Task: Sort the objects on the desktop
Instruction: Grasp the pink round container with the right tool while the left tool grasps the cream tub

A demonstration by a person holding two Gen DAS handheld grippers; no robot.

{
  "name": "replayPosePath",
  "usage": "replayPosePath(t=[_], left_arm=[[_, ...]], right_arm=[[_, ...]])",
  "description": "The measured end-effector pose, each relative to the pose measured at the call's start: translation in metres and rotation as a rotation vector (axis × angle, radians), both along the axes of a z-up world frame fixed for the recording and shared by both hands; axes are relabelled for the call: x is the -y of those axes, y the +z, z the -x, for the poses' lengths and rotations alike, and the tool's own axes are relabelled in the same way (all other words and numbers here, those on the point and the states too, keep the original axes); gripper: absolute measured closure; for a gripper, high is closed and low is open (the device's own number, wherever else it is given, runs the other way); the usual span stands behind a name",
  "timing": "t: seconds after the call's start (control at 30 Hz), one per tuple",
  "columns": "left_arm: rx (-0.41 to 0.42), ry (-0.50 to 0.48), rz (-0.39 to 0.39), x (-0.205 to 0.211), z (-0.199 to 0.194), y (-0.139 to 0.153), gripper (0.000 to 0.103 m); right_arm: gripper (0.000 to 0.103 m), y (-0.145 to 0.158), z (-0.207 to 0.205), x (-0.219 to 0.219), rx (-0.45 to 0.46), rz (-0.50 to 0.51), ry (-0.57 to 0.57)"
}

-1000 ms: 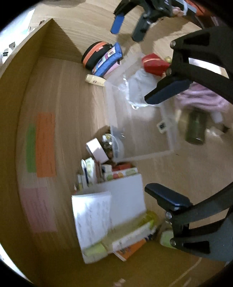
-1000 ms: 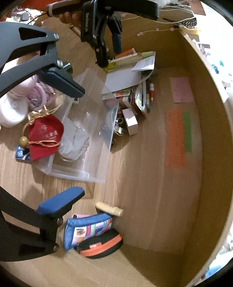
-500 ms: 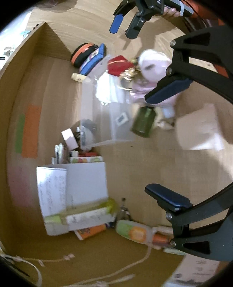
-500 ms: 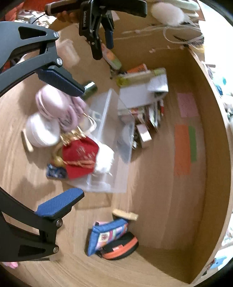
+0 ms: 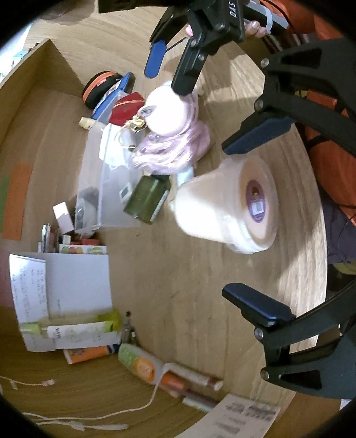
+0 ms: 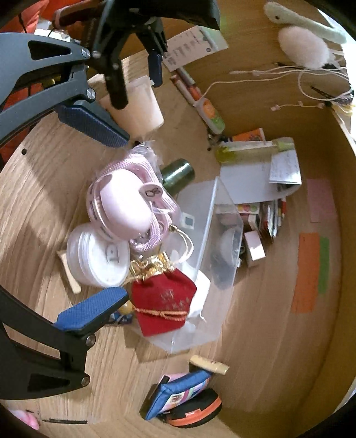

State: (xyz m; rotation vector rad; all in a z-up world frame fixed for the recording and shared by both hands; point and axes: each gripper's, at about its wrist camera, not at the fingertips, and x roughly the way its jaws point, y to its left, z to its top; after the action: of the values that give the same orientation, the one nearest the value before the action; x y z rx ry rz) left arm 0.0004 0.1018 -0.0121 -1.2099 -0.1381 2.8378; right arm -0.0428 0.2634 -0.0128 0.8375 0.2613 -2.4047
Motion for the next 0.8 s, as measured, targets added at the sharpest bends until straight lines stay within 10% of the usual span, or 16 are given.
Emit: replayPosePath(t=[0.4, 0.53, 0.8], left_arm=[[-0.028, 0.082, 0.005, 0.0, 0.007, -0.017, 0.017], [-0.026, 0.098, 0.008, 0.003, 0.011, -0.02, 0.033], [-0.044, 0.118, 0.033, 0.001, 0.01, -0.023, 0.034]], right_arm=[[0.005, -0.015, 0.004, 0.025, -0.054, -0.068, 0.017], [0.022, -0.016, 0.007, 0.027, -0.059, -0.076, 0.023], [0.041, -0.023, 0.014, 0.026, -0.009, -0.071, 0.039]])
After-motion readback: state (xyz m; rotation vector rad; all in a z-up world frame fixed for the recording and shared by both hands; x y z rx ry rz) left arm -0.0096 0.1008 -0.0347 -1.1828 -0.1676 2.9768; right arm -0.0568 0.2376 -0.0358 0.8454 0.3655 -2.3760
